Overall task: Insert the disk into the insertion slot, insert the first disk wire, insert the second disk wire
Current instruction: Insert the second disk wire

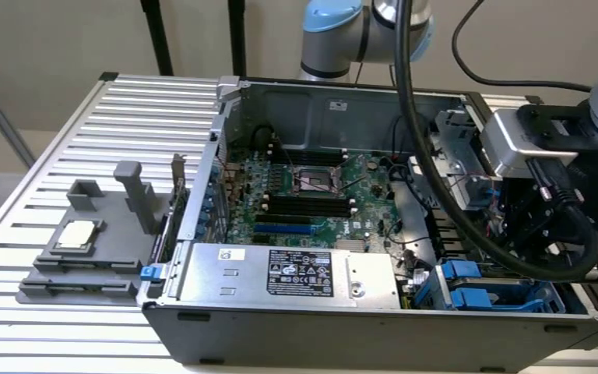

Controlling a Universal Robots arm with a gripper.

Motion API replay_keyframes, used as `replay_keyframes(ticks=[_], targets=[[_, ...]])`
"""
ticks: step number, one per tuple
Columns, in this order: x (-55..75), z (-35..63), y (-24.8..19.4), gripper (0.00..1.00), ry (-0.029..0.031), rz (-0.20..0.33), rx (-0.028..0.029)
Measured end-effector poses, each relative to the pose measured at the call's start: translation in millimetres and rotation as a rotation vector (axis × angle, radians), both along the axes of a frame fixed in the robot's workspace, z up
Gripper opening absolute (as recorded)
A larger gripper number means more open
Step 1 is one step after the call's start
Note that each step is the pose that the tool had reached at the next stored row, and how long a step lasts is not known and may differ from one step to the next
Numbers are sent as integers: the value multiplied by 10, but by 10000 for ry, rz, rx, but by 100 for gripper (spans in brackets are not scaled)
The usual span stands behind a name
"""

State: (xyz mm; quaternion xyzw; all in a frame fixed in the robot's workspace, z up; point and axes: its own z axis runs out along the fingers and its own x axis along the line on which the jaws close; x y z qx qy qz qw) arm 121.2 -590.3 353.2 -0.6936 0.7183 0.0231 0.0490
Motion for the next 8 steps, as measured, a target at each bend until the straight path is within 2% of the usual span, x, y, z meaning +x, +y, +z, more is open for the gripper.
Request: replay_keyframes(ticks=[4, 8], targets=[[-4, -41, -6, 17, -149, 27, 44], [-12, -70, -11, 17, -202, 52, 59]])
